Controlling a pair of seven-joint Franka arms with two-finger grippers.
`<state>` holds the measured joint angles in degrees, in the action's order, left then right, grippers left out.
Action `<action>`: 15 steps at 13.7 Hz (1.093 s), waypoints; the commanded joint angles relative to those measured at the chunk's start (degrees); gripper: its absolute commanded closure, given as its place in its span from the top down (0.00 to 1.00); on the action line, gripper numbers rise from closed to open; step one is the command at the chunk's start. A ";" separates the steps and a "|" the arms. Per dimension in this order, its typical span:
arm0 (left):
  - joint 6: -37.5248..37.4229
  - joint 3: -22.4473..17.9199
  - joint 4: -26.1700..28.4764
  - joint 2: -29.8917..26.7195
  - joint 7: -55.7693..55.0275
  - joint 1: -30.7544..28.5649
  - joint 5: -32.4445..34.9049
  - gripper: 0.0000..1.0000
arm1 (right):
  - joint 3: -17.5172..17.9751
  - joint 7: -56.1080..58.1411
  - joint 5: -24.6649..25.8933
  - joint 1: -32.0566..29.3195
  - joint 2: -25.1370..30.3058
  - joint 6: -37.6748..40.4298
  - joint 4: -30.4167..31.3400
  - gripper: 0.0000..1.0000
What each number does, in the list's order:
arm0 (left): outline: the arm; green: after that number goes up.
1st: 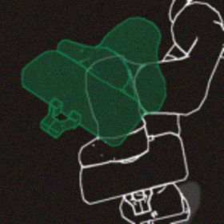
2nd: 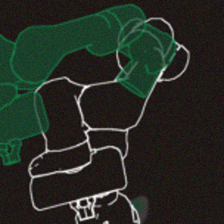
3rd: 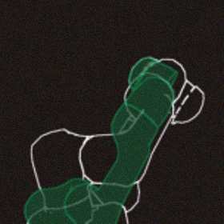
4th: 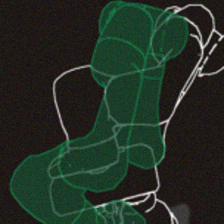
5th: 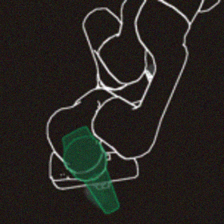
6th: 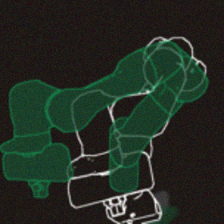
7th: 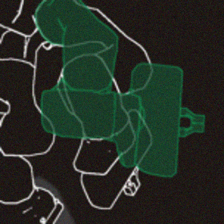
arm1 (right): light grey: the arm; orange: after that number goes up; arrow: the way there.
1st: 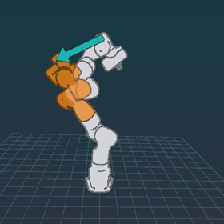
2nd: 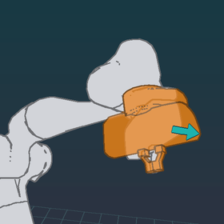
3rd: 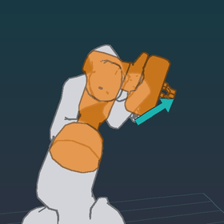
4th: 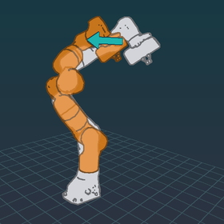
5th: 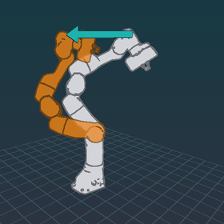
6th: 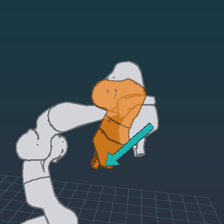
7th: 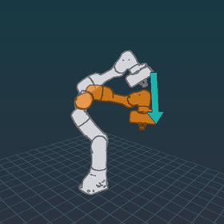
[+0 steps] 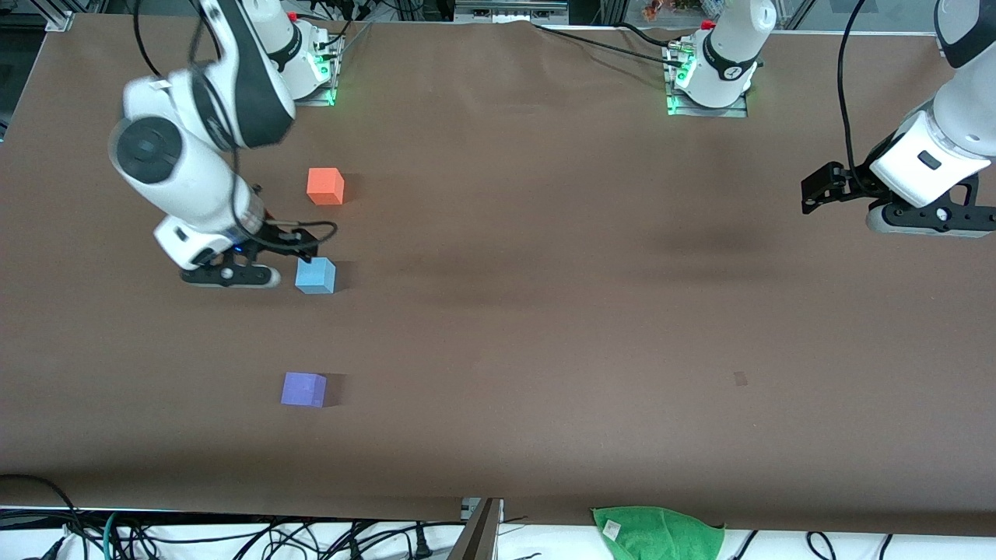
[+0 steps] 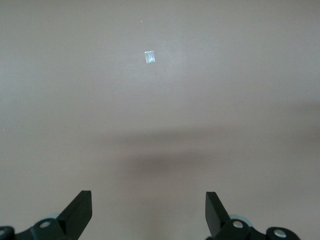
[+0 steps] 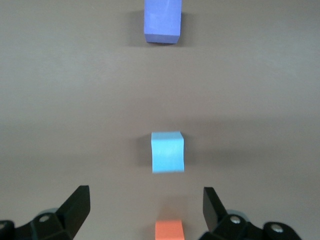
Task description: Place blue block between orange and purple blocks
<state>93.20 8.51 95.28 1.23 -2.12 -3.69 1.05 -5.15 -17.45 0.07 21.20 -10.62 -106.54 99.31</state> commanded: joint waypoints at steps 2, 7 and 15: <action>-1.45 0.72 -2.29 1.31 -0.16 0.70 1.15 1.00 | -2.75 4.08 -3.76 -0.64 1.90 16.70 -11.24 1.00; -3.38 1.16 -3.52 1.75 0.01 0.79 1.15 1.00 | -2.67 10.07 -3.51 -6.68 5.70 22.25 -11.77 1.00; -3.20 1.16 -3.70 2.28 -0.43 0.70 1.06 1.00 | -3.64 11.92 -2.80 -7.05 5.44 23.57 -15.99 1.00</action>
